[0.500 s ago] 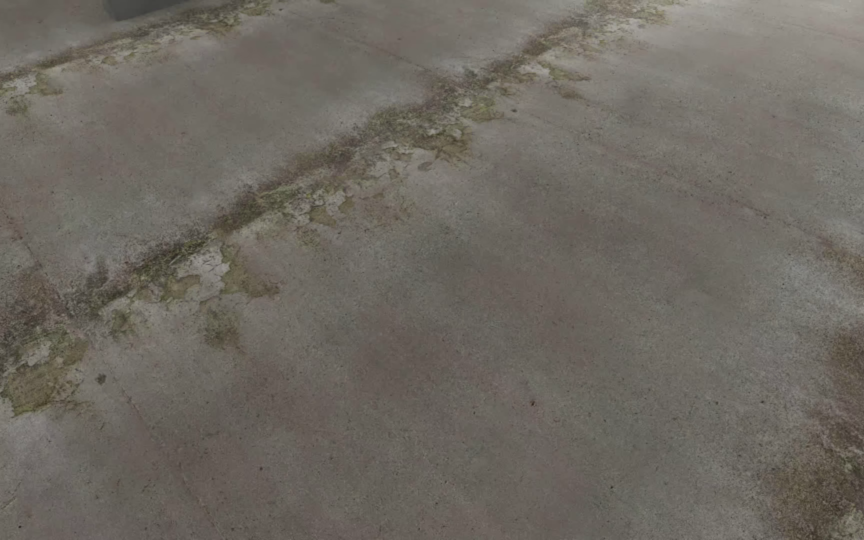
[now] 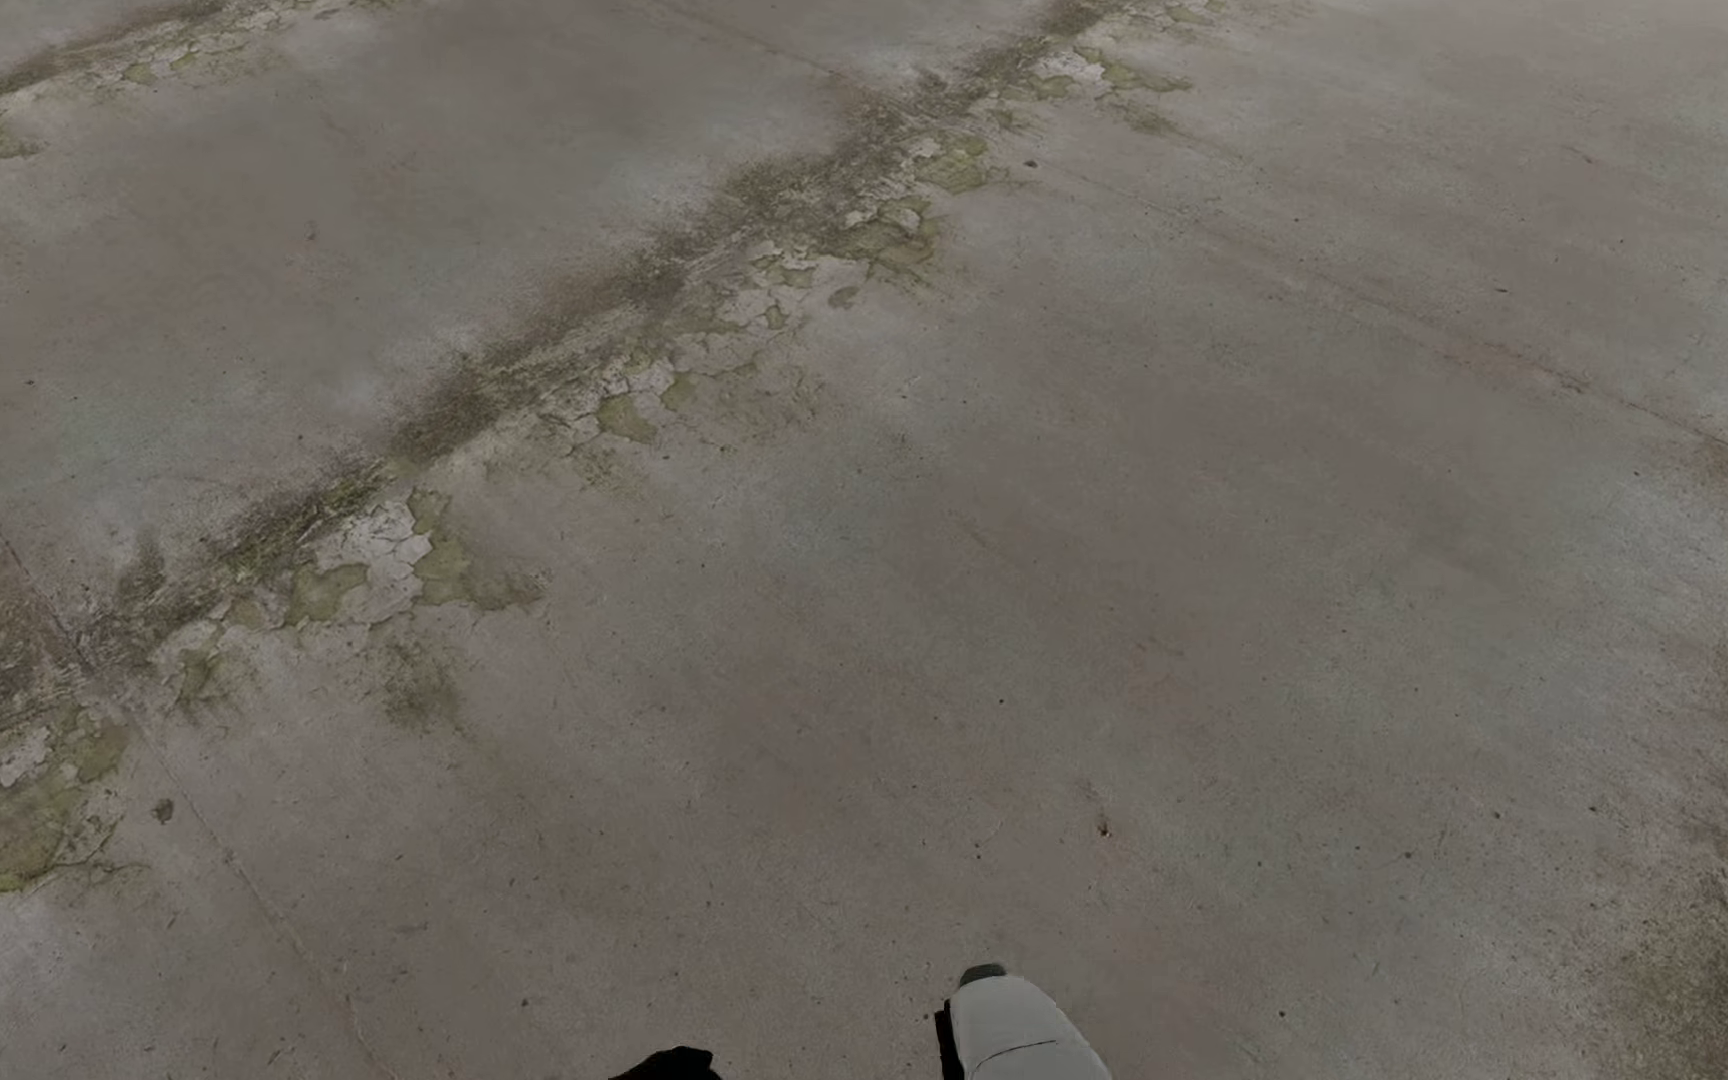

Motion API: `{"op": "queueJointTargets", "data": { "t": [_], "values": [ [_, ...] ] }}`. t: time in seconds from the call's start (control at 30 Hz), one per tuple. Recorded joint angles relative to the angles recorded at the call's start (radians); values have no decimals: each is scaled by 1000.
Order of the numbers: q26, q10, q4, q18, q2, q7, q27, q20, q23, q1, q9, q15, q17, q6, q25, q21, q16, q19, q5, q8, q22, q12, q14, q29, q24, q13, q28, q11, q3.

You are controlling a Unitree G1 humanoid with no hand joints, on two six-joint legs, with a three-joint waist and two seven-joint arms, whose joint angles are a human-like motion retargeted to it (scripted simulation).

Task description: Go to the shelves

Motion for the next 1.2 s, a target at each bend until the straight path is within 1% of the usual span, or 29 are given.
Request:
{"op": "queueJointTargets", "data": {
  "t": [0.1,0.13,0.2,0.23,0.27,0.3,0.33,0.37,0.4,0.43,0.47,0.53,0.57,0.63,0.67,0.7,0.73,0.77,0.8,0.83,0.87,0.9,0.93,0.97,1.03,1.1,1.13,1.17,1.2],
  "values": [
    [0,-7,16,0,-69,0,0,-42,44,97,-4,-7,-2,-1,0,49,-1,0,-14,0,7,-40,-23,0,0,-2,0,-88,-40],
    [0,-4,30,0,-83,0,0,-2,53,127,-9,-24,3,-1,0,24,-2,0,-15,0,52,-33,-1,0,0,13,0,-44,-55],
    [0,72,54,0,-102,0,0,-44,77,122,-27,-39,0,21,0,14,-16,0,-10,0,96,4,158,0,0,12,0,79,-93],
    [0,166,86,0,-71,0,0,-64,99,107,-25,-71,-1,43,0,32,-24,0,19,0,149,15,308,0,0,7,0,135,-88],
    [0,315,90,0,-31,0,0,-79,107,51,-27,-113,0,34,0,38,-29,0,35,0,187,38,484,0,0,-2,0,163,-68],
    [0,519,90,0,26,0,0,-85,97,-48,-27,-147,10,19,0,30,-30,0,57,0,236,49,607,0,0,-10,0,155,-36],
    [0,741,95,0,94,0,0,-101,64,-157,-10,-180,6,18,0,29,-19,0,74,0,232,69,632,0,0,-16,0,148,-13],
    [0,891,94,0,175,0,0,-81,32,-260,1,-206,12,4,0,24,-19,0,97,0,240,93,601,0,0,-28,0,115,41],
    [0,951,78,0,259,0,0,-52,-3,-369,0,-219,12,-13,0,27,-25,0,96,0,237,121,581,0,0,-38,0,70,102],
    [0,910,65,0,347,0,0,-73,-39,-474,12,-218,10,-35,0,14,-18,0,95,0,242,128,574,0,0,-61,0,1,144],
    [0,784,52,0,444,0,0,-88,-80,-551,19,-199,7,-43,0,-10,-16,0,96,0,260,132,615,0,0,-60,0,-69,211],
    [0,410,52,0,624,0,0,-68,-154,-664,16,-219,-9,-66,0,-16,-5,0,82,0,240,173,739,0,0,-76,0,-190,304],
    [0,239,57,0,693,0,0,-65,-190,-709,6,-243,-21,-70,0,-25,-4,0,76,0,236,178,685,0,0,-89,0,-227,340],
    [0,73,71,0,815,0,0,-66,-226,-772,-4,-294,-40,-75,0,-26,3,0,62,0,224,194,315,0,0,-125,0,-249,389],
    [0,114,103,0,824,0,0,-48,-229,-781,-8,-291,-38,-80,0,-39,-1,0,64,0,226,190,310,0,0,-151,0,-238,410],
    [0,110,79,0,880,0,0,-59,-211,-816,-1,-270,-34,-83,0,-49,1,0,45,0,234,203,484,0,0,-143,0,-209,442],
    [0,197,79,0,865,0,0,-57,-197,-857,-12,-186,-27,-93,0,-74,-6,0,24,0,242,197,682,0,0,-133,0,-147,464],
    [0,276,38,0,844,0,0,-59,-159,-859,-24,-31,-5,-128,0,-80,-9,0,-17,0,268,200,772,0,0,-122,0,-39,443],
    [0,322,2,0,788,0,0,-84,-119,-821,-33,130,-2,-130,0,-69,-12,0,-22,0,288,190,767,0,0,-99,0,131,401],
    [0,337,-44,0,675,0,0,-87,-100,-773,-43,203,-6,-130,0,-37,-17,0,-40,0,294,178,739,0,0,-86,0,338,365],
    [0,322,-80,0,562,0,0,-22,-109,-699,-47,118,-2,-140,0,-52,-34,0,-68,0,307,169,672,0,0,-55,0,523,328],
    [0,270,-85,0,484,0,0,-17,-93,-572,-31,-20,-3,-122,0,-34,-29,0,-50,0,293,153,595,0,0,-48,0,601,278],
    [0,219,-76,0,384,0,0,-17,-79,-466,-27,-106,-3,-96,0,-20,-23,0,-30,0,286,127,518,0,0,-37,0,613,225],
    [0,176,-68,0,292,0,0,-13,-72,-384,-38,-138,-4,-69,0,-31,-15,0,-25,0,261,107,442,0,0,-20,0,552,149],
    [0,66,-21,0,195,0,0,-5,-66,-162,-16,-125,-18,-33,0,-34,23,0,-15,0,132,86,287,0,0,4,0,283,50],
    [0,16,-1,0,116,0,0,43,-64,-19,-27,-66,-15,-32,0,-53,44,0,-41,0,74,36,133,0,0,23,0,-64,-8],
    [0,11,7,0,83,0,0,61,-56,24,-44,-27,-13,-33,0,-46,55,0,-46,0,41,16,94,0,0,28,0,-194,-20],
    [0,14,14,0,62,0,0,60,-42,68,-58,246,-14,-36,0,-39,57,0,-69,0,40,-9,83,0,0,31,0,-573,-38],
    [0,29,50,0,40,0,0,87,-32,115,-53,32,-14,-28,0,-45,53,0,-80,0,36,-16,113,0,0,39,0,-246,-68]
  ]
}}
